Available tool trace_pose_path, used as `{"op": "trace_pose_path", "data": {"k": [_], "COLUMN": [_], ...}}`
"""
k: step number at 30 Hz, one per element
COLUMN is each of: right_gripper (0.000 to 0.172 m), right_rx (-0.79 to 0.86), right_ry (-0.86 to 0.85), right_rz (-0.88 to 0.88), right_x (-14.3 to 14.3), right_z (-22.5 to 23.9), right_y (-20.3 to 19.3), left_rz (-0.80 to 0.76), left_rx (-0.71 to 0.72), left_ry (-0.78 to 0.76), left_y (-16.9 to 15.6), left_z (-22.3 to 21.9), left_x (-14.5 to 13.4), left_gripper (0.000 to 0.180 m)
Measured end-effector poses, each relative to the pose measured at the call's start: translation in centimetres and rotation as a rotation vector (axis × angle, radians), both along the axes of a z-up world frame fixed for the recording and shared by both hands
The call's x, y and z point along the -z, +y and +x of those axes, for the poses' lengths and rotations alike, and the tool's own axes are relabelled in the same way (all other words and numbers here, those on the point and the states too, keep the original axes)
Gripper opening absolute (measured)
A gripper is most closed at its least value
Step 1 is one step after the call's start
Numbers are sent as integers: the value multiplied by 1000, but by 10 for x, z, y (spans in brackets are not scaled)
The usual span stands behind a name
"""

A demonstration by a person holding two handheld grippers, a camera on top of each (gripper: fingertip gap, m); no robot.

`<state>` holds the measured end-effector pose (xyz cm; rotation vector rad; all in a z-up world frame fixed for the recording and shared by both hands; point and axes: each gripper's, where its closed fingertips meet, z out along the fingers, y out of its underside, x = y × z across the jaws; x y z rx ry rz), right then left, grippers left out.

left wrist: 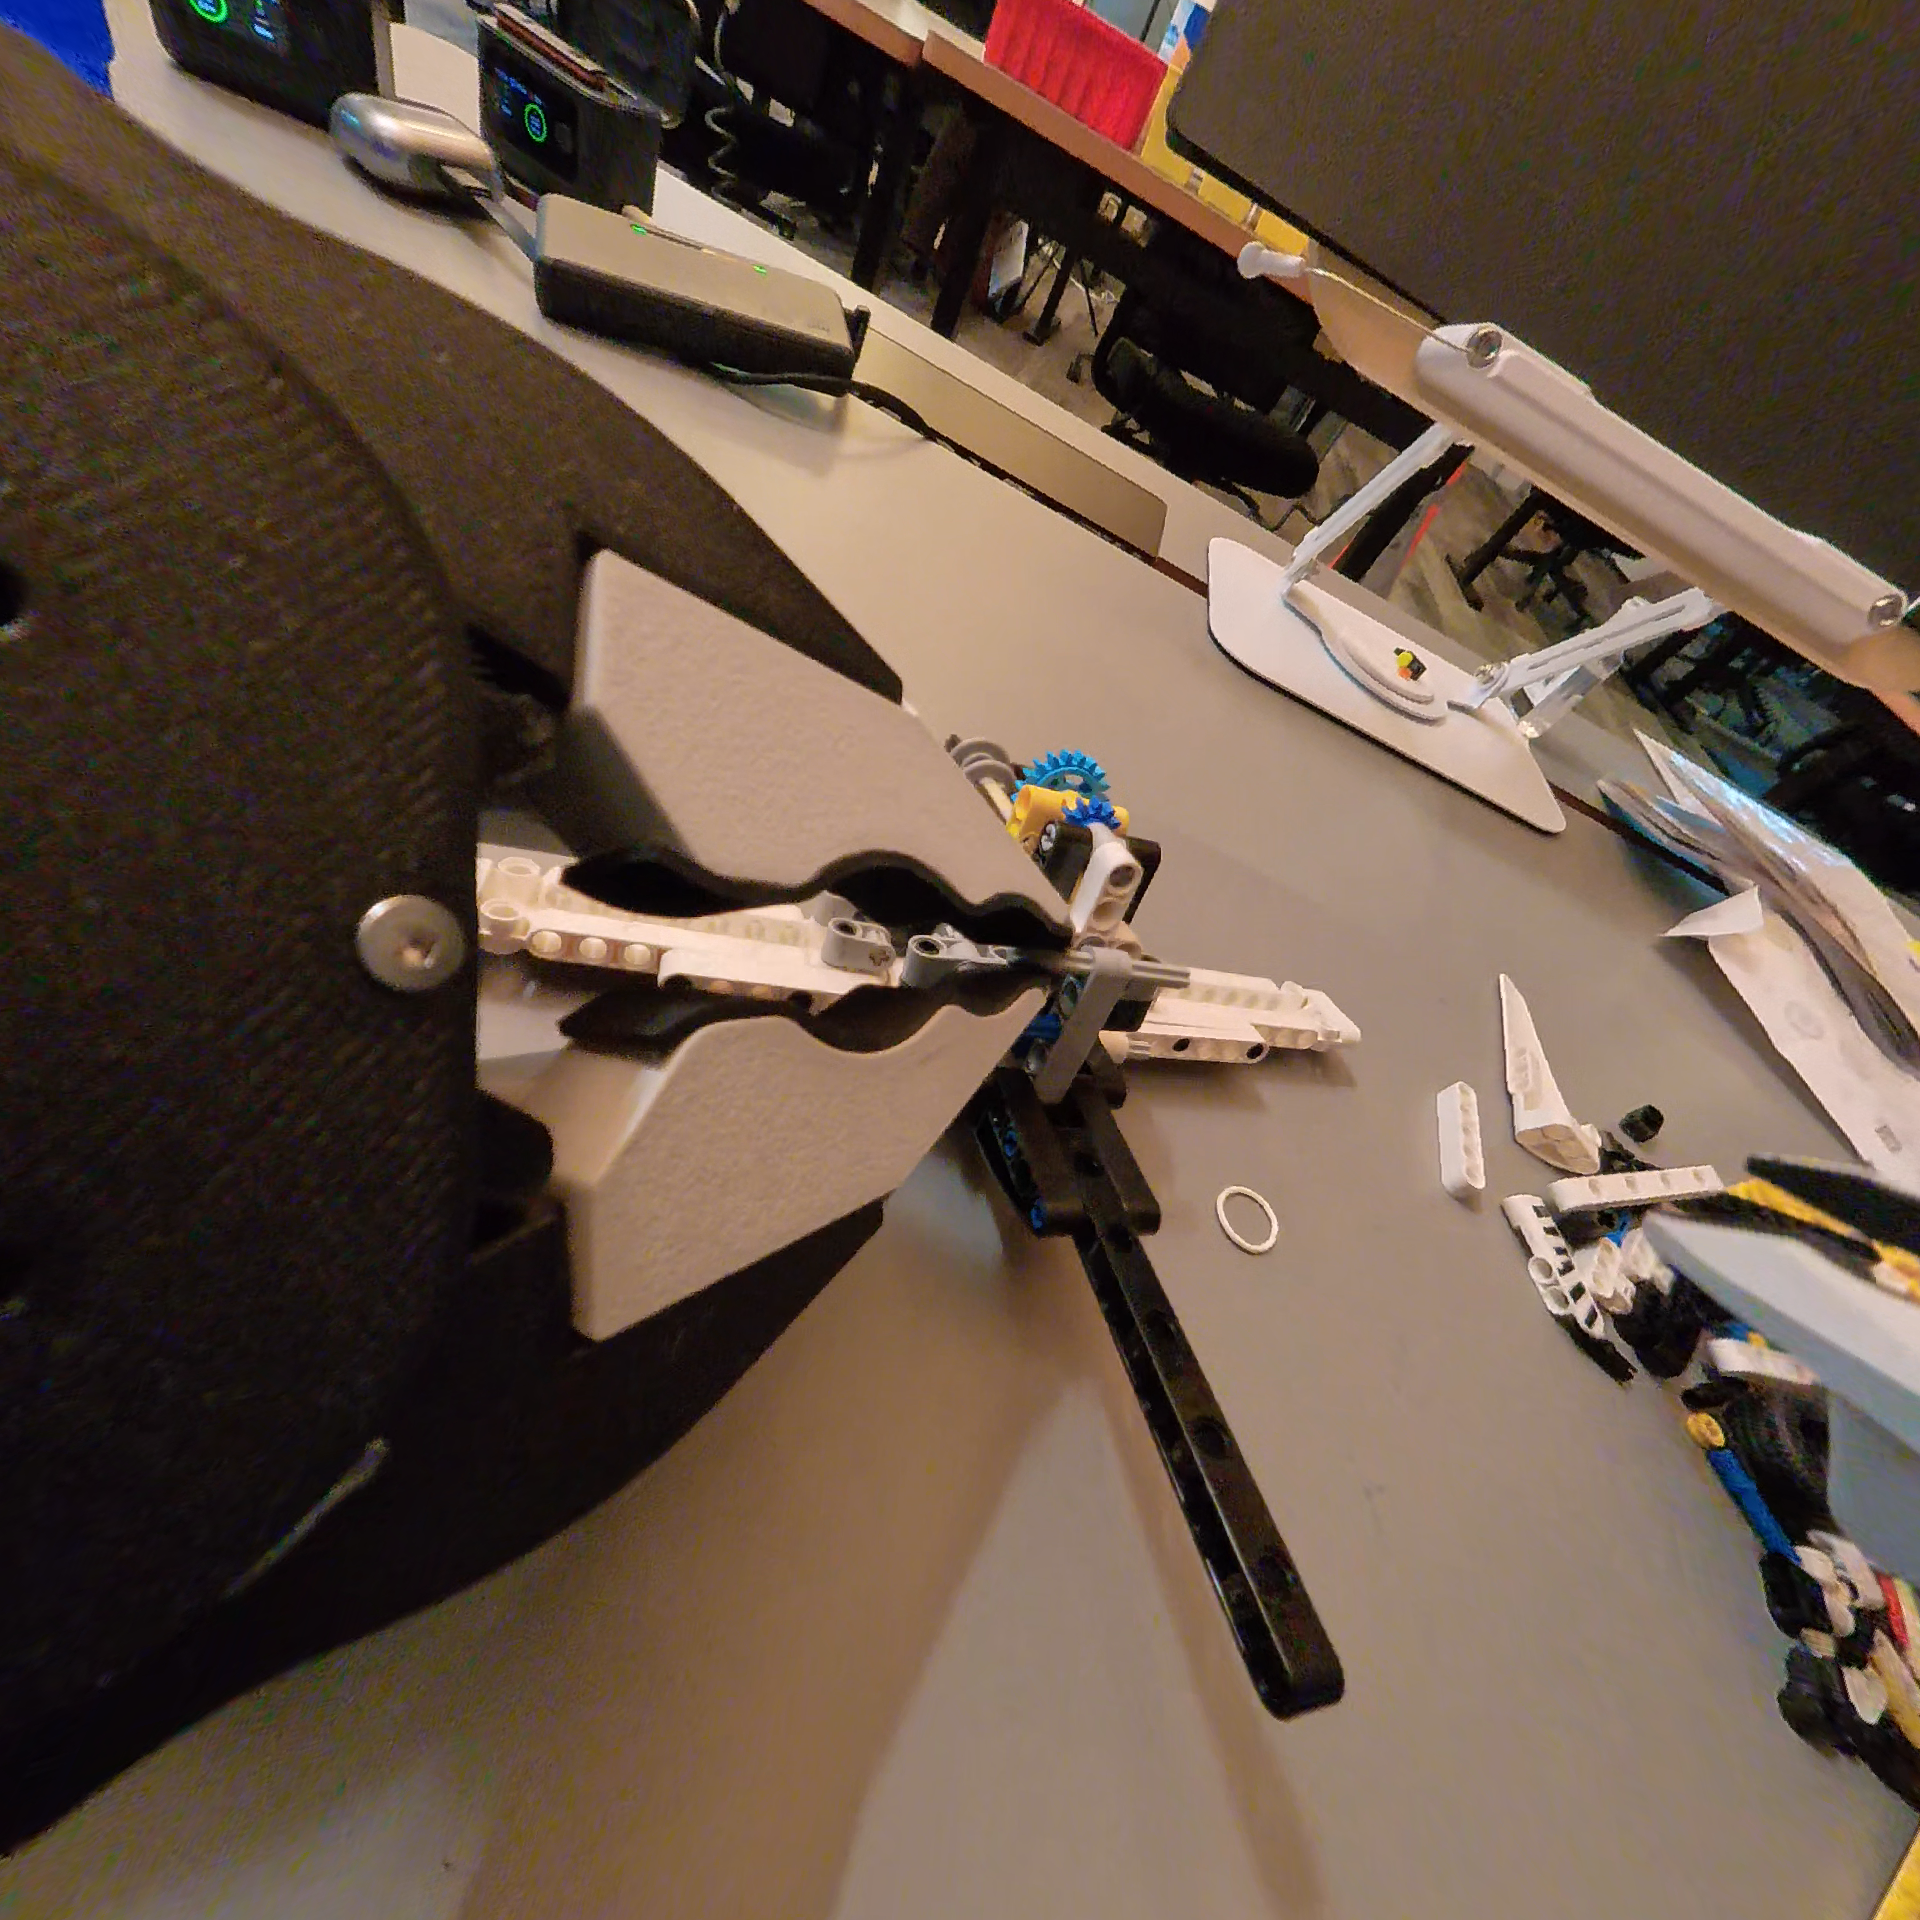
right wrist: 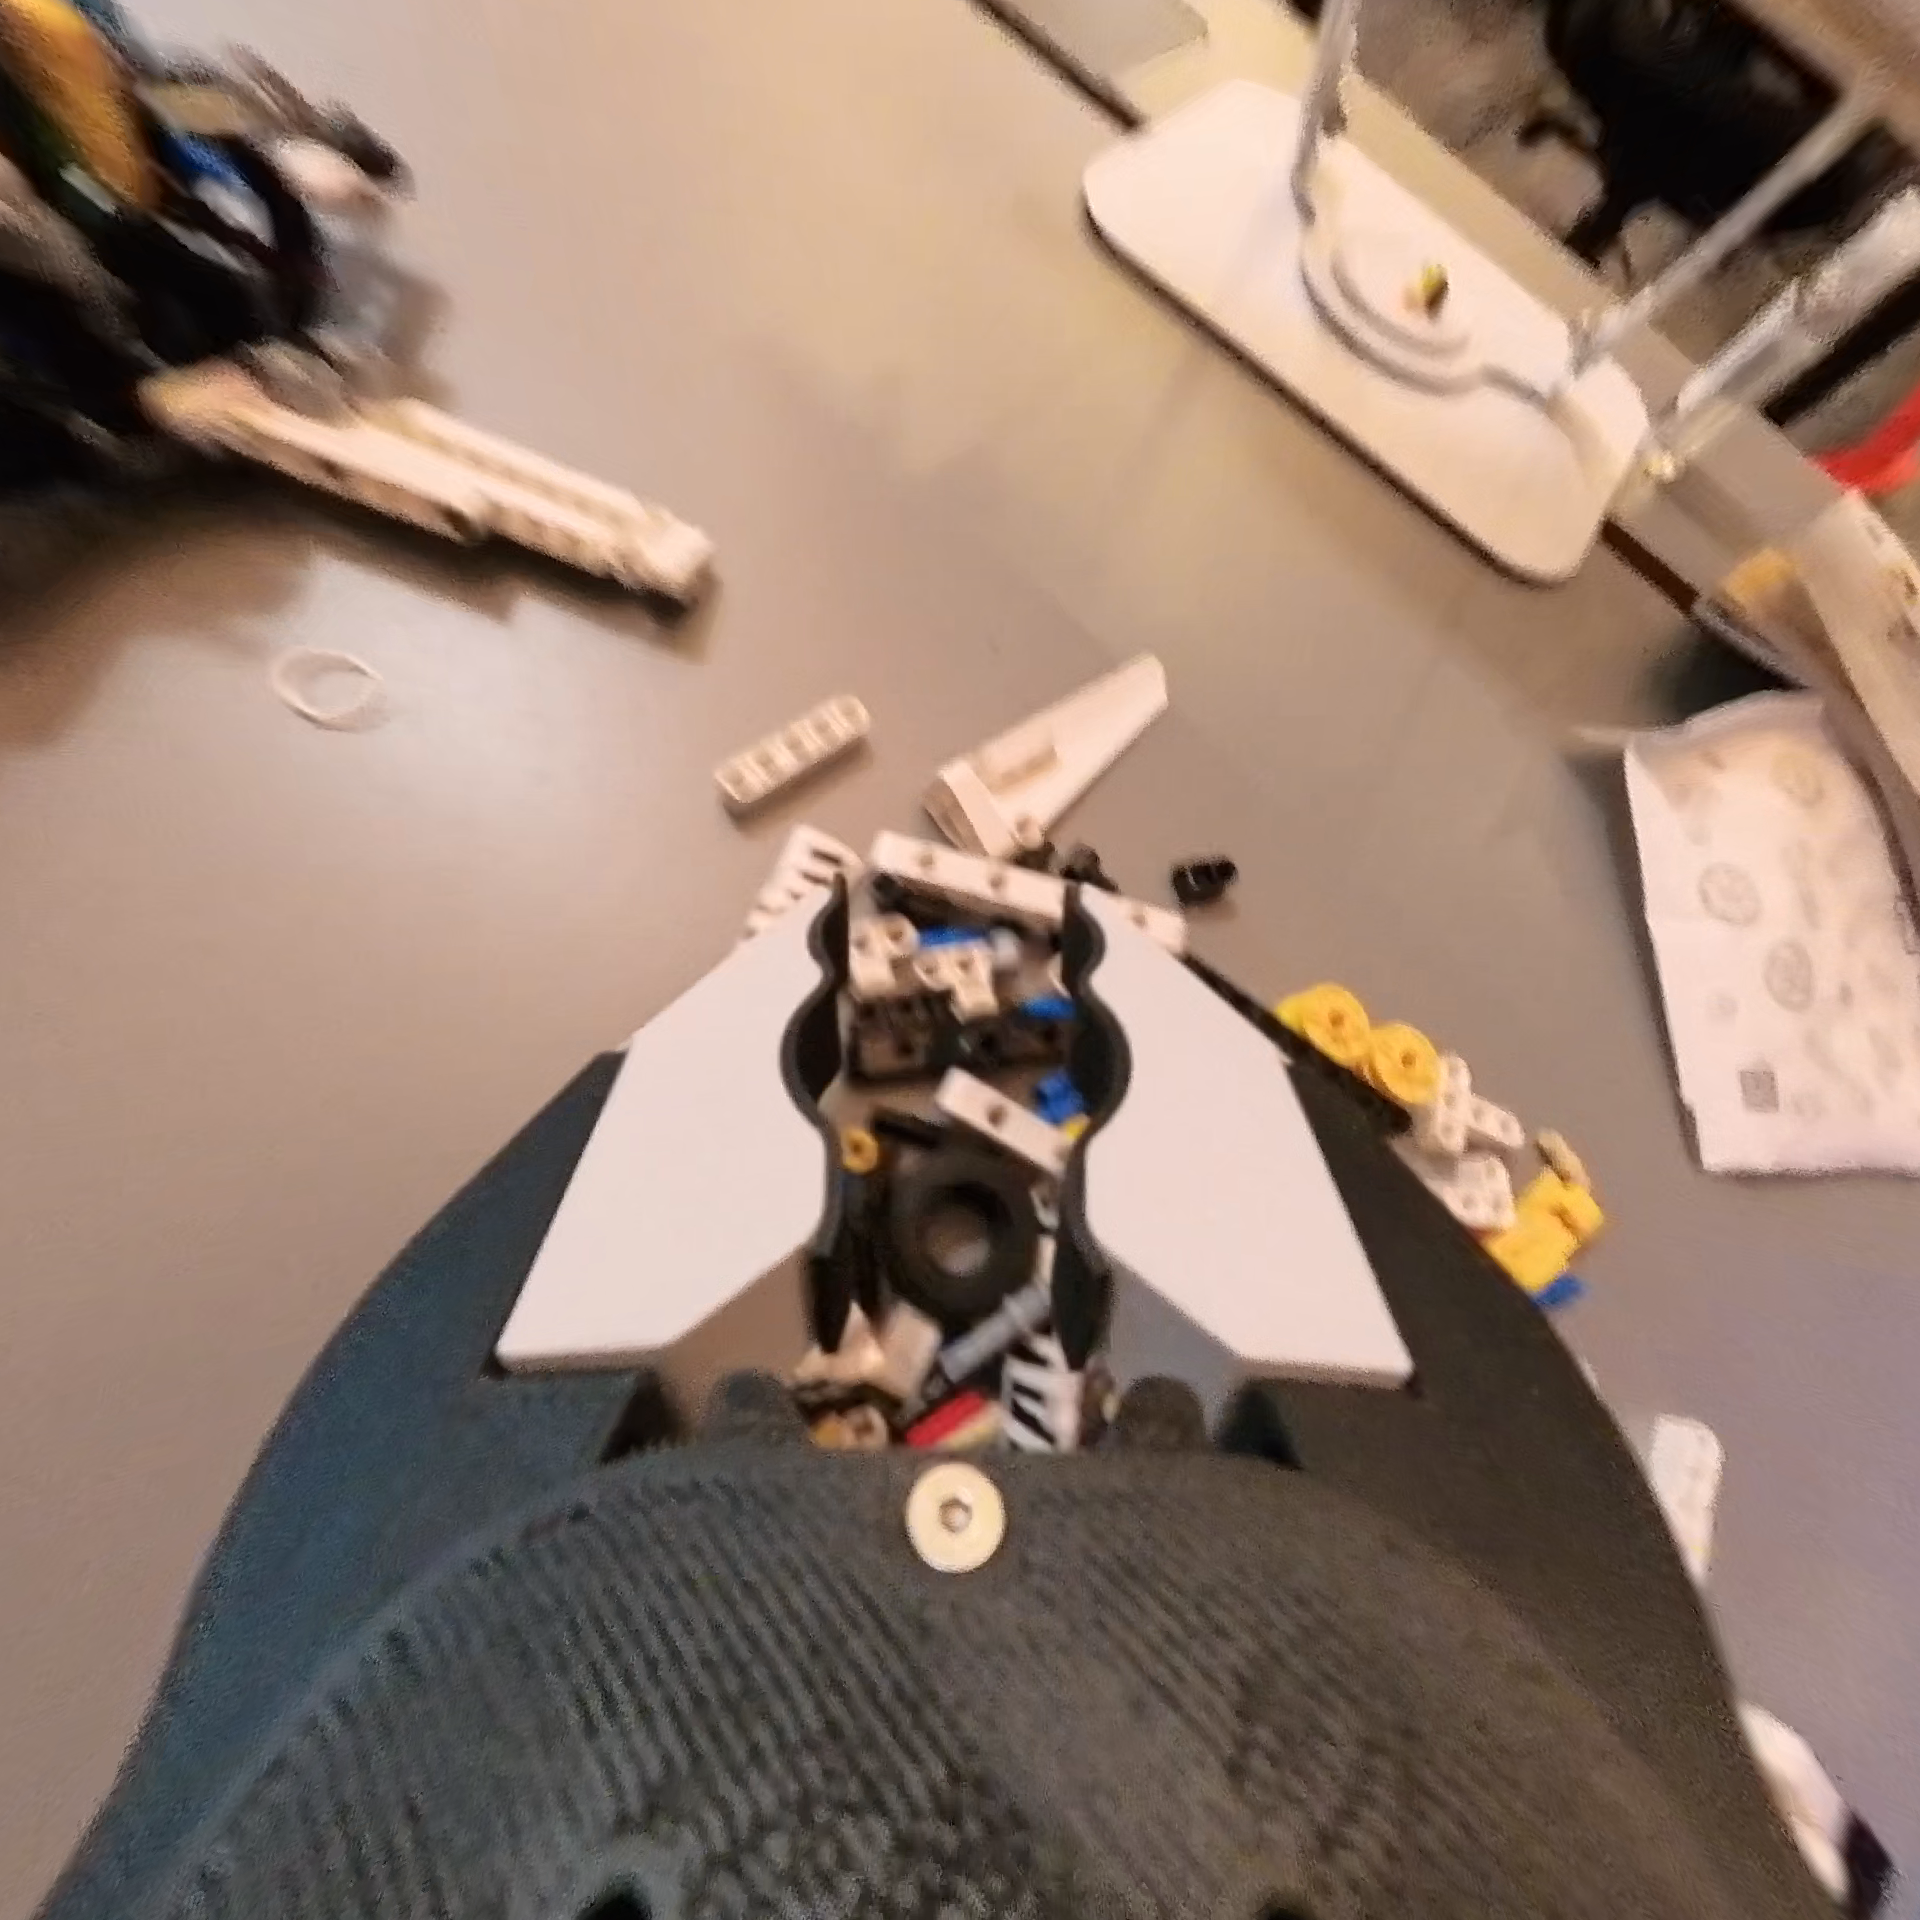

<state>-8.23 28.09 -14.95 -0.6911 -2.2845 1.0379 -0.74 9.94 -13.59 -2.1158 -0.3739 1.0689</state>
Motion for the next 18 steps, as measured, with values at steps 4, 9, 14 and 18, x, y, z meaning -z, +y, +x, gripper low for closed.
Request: {"op": "trace_pose_path", "data": {"k": [4,9,14,18], "right_gripper": [33,44,39,33], "right_rx": [-260,-415,-319,-302], "right_ry": [14,-175,-107,-47], "right_rz": [-205,-267,-208,-124], "right_x": [-35,-25,-17,-11], "right_z": [36,79,76,72], "right_y": [-69,-141,-161,-165], "left_rz": [-11,-9,28,32], "left_rx": [9,-18,-58,-38], "left_ry": [-14,-60,-120,-139], "left_y": [3,5,9,11], "left_z": [2,2,2,6], "left_x": [3,5,5,7], "left_gripper": [3,3,4,3]}}
